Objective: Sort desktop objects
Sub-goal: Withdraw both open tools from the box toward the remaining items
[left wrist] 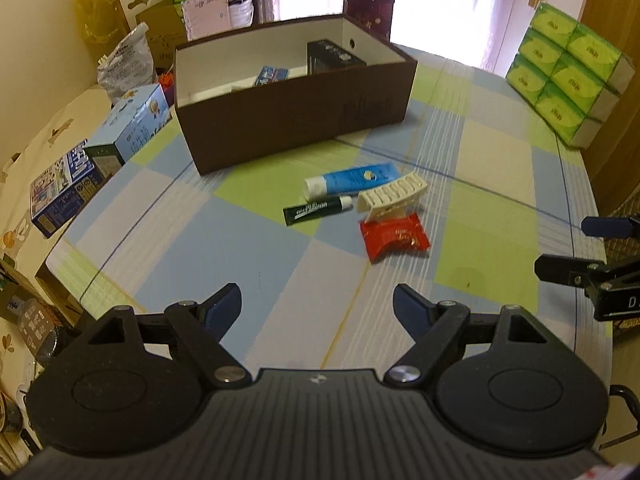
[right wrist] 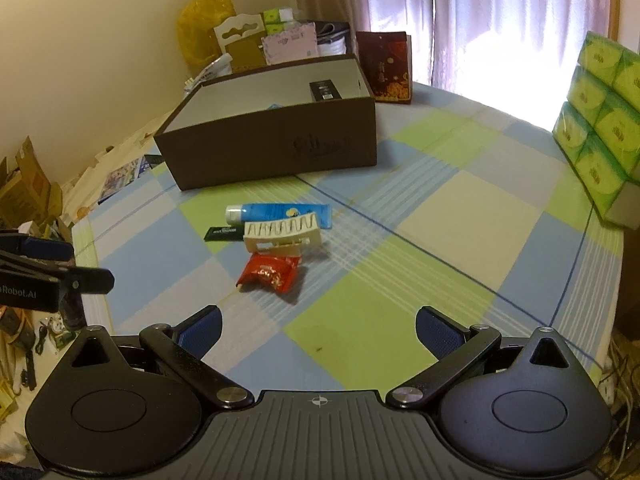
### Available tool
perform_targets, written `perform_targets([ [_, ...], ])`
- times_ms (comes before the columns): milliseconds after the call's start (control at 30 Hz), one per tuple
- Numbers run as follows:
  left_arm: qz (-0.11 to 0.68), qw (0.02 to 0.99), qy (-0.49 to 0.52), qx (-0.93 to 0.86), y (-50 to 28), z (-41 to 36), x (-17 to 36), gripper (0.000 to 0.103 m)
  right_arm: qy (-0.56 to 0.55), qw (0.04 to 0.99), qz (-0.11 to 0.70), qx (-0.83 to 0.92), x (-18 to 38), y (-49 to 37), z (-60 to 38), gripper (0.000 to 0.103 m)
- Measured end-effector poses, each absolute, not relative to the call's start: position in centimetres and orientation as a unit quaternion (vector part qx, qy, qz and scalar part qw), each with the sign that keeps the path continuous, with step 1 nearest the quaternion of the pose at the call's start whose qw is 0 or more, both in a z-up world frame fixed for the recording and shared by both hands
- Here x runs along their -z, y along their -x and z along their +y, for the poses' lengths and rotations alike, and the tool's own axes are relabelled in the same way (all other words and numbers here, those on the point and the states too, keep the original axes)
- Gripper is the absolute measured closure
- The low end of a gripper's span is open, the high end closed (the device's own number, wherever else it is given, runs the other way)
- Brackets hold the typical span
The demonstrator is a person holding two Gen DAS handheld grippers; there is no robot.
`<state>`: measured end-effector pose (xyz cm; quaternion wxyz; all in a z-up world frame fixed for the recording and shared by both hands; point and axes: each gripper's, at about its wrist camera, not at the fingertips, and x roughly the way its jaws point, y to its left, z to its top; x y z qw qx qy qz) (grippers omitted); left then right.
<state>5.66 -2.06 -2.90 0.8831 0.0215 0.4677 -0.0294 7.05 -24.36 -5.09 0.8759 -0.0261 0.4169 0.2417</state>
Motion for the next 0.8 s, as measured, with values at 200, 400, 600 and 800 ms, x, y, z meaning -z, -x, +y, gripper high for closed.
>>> perform_targets([
  [200, 0.483, 0.875, -0.026, 0.026, -5.6, -2.0, 4.0, 0.023, 0.028, 0.871, 0.428, -0.241, 5.8, -6.9, -23.7, 0.003],
  [400, 0.492, 0.87, -0.025, 0.029, -5.7, -1.7, 4.5, 0.023, 0.028, 0.866, 0.439, -0.238, 6.3, -6.7, -23.1, 0.003],
  [600, 0.495, 0.868, -0.025, 0.032, -5.7, -1.1, 4.8, 0.023, 0.029, 0.863, 0.446, -0.236, 6.7, -6.5, -22.4, 0.003],
  [800, 0.499, 0.865, -0.025, 0.04, -6.1, -0.3, 5.1, 0.023, 0.024, 0.863, 0.452, -0.227, 7.0, -6.3, -21.7, 0.003],
])
